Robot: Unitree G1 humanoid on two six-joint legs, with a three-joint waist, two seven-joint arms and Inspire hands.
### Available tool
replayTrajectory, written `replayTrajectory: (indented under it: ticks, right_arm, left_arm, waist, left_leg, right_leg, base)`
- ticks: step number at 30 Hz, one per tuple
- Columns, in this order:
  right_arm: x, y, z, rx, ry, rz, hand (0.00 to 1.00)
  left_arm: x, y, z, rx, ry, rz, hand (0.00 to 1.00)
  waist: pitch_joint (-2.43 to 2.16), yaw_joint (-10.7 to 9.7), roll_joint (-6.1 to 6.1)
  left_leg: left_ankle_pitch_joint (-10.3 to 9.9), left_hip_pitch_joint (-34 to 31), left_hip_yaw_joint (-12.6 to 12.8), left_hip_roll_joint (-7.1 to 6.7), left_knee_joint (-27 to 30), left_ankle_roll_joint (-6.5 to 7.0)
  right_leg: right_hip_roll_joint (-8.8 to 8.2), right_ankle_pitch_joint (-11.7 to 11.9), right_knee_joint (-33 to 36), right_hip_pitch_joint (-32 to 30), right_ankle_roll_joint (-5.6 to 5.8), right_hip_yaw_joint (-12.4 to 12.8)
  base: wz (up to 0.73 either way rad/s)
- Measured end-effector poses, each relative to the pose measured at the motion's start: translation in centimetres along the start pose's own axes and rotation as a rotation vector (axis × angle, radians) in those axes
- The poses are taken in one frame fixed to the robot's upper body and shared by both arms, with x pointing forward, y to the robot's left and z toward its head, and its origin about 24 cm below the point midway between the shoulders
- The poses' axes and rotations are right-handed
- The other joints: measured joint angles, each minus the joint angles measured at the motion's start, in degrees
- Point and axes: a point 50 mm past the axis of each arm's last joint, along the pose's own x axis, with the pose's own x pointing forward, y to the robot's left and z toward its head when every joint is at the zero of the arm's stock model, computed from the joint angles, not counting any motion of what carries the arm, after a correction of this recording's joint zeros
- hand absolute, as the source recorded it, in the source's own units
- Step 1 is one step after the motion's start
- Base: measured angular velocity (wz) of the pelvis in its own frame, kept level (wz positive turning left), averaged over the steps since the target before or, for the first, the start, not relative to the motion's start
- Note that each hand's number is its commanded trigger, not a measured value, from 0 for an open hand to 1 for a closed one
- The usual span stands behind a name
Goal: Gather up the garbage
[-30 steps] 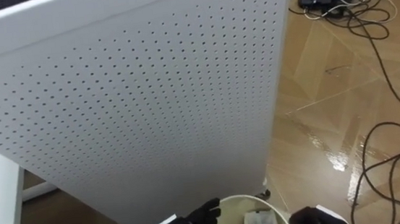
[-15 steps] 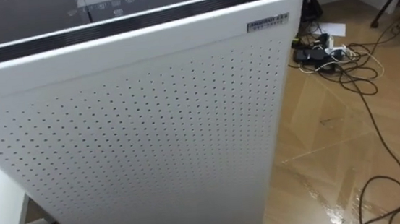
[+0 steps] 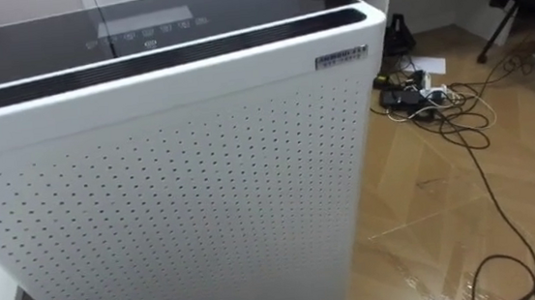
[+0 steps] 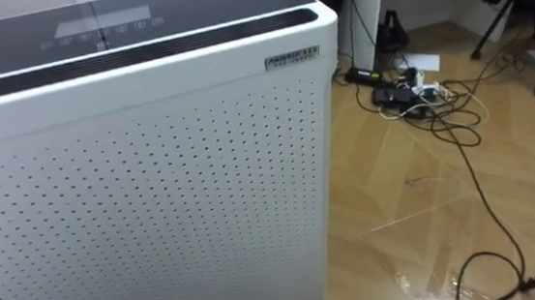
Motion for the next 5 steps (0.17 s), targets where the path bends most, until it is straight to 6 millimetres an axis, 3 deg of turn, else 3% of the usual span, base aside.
replayTrajectory:
  ticks: [5]
  right_arm:
    - [-0.01, -0.23, -0.75, 0.062, 0.040, -0.007, 1.00]
  left_arm:
    - [0.06, 0.23, -0.66, 0.002, 0.052, 0.083, 0.00]
  waist:
    - [0.08, -0.3, -0.01]
  left_leg:
    - [-0.3, 0.9, -0.7, -0.14, -0.1, 0.03]
  right_leg:
    - [-0.07, -0.1, -0.2, 1.4, 0.18, -0.2]
  base:
    - [0.08]
